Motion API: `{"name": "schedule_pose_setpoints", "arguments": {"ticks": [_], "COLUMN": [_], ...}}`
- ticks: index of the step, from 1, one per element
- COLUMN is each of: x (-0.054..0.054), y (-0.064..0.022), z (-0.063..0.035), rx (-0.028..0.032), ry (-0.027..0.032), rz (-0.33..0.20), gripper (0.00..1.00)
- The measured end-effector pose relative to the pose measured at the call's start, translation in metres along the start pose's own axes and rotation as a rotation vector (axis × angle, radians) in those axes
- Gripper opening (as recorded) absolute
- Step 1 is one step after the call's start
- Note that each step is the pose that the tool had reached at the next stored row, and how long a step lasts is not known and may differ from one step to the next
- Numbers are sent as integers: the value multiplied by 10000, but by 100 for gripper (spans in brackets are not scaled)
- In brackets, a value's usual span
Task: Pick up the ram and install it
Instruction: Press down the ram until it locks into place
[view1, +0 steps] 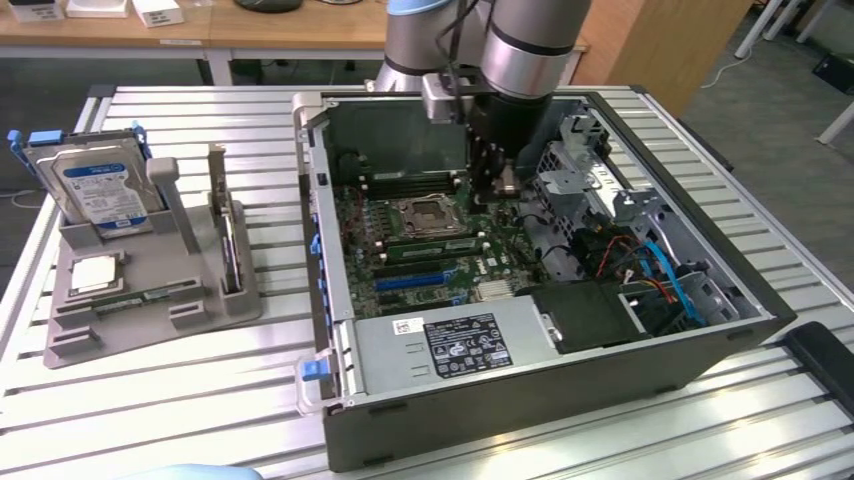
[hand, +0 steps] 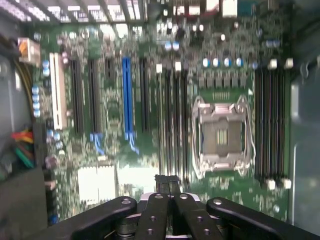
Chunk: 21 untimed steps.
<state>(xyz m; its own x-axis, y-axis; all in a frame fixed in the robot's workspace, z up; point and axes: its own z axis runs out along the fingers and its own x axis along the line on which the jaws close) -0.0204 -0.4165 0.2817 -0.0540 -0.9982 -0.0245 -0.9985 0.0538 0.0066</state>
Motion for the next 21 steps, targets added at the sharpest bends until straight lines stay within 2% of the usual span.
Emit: {"name": "schedule_pose_setpoints", "arguments": {"ticks": [2,4,10,21], "x": [-4,-6,-5,-1], "y": [-77,-101,-103,-108], "z": [0,0,28,200], "rx": [-2,-2,-2,-2], "ry": [-1,-1,-1,-1], "rz": [-11,-13,-11,-12], "gripper": [10,10,10,10]}}
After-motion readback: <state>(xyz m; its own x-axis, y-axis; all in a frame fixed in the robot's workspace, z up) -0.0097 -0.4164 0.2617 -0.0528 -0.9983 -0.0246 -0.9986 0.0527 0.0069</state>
